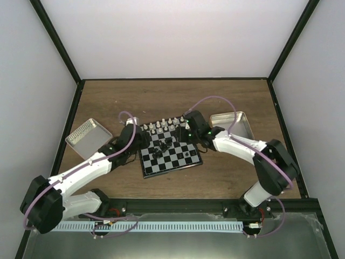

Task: Set up the chess pieces on the board
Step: Pick up the chess piece from the chessboard.

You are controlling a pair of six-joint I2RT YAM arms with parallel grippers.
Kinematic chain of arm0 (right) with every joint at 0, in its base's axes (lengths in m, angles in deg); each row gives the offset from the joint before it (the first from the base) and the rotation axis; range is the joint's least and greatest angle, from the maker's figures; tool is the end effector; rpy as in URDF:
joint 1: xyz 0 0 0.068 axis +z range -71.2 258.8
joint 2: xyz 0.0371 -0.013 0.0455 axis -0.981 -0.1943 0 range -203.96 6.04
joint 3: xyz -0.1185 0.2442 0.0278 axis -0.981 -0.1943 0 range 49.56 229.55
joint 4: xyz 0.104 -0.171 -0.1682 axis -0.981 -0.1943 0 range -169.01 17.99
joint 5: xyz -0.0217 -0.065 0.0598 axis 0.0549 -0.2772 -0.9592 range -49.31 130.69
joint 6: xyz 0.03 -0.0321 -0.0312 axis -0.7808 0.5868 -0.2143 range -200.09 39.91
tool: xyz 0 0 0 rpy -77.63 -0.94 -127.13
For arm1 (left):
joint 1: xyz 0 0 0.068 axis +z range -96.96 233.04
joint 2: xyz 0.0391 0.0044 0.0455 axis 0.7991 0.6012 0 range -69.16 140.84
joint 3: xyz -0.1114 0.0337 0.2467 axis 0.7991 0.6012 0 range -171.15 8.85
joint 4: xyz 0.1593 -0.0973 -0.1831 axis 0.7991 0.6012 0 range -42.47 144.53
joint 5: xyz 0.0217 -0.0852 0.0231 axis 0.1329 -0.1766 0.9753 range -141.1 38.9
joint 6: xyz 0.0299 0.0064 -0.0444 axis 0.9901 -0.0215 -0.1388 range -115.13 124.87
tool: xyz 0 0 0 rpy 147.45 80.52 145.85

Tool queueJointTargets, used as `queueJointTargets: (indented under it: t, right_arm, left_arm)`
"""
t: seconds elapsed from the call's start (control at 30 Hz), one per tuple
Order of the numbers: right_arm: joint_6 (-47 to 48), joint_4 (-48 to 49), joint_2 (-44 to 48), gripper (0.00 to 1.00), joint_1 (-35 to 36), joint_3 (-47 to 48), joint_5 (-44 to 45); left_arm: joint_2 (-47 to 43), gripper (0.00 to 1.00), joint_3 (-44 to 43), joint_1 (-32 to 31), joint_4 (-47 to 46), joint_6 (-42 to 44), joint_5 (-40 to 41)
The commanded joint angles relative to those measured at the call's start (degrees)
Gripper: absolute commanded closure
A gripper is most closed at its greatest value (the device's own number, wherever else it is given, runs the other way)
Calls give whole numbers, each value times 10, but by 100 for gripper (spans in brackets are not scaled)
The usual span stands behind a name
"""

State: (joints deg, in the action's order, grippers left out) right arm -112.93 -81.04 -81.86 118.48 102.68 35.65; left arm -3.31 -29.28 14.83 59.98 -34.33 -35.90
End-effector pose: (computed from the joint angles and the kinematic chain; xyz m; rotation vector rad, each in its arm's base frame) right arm 0.2480 0.2098 0.2112 -0.1920 2.4418 0.7048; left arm 0.1941 -0.1409 0.2237 -0.1605 2.2718 -0.4237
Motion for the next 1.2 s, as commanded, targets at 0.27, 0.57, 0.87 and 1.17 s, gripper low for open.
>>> queueJointTargets:
  t: [0.27,0.57,0.87,1.17]
  right_arm:
    - [-106,-25,-80,58,18,59,18]
    - [-136,13,25,58,-46,-50,57]
    - [-112,51,76,55,-75,-118,42]
    - [-96,66,84,54,-82,-132,28]
  left_arm:
    - [61,50,-23,22,-73,61,-173]
    - [224,49,-182,22,58,137,-218]
    - [331,59,-292,12,206,275,-232]
    - [401,66,-370,6,280,325,-187]
